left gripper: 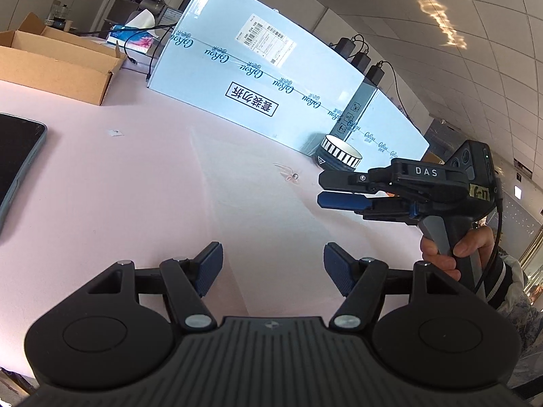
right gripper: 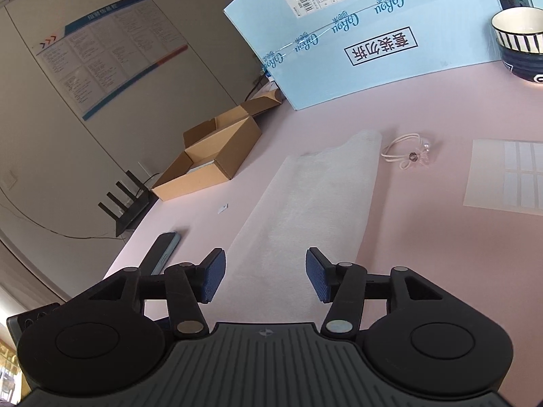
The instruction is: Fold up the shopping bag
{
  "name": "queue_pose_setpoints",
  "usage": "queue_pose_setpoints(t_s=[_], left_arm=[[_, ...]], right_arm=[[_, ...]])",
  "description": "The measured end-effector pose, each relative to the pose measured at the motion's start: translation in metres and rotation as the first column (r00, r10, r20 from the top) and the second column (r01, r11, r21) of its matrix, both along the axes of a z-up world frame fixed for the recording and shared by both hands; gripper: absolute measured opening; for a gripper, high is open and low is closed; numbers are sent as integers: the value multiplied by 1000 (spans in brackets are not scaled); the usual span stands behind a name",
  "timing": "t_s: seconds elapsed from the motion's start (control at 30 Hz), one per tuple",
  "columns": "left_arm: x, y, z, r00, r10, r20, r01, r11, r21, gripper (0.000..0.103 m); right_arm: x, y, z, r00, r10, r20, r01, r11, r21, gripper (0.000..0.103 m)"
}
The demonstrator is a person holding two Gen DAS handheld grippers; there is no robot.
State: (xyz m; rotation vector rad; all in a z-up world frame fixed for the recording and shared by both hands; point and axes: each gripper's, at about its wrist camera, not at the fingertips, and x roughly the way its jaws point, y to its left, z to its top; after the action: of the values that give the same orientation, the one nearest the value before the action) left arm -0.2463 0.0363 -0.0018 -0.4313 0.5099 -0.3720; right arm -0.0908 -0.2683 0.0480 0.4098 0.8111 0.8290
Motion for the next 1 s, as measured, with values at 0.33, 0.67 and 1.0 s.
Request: queue_pose_setpoints(t_s=[0.33,0.67,1.0], left_arm=[[11,-4,-1,995,85,-50,-81,994,70,3],[28,3,7,988,137,-65,-128,984,127,3],[18,7,9,983,164,-86,-150,977,154,13]], right_arm=[[-1,-10,-9,1000,18,-19,-17,999,29,61],[-18,7,-11,993,98,59,-99,995,6,63],[-20,17,-16,989,132,71,-129,991,-38,66]])
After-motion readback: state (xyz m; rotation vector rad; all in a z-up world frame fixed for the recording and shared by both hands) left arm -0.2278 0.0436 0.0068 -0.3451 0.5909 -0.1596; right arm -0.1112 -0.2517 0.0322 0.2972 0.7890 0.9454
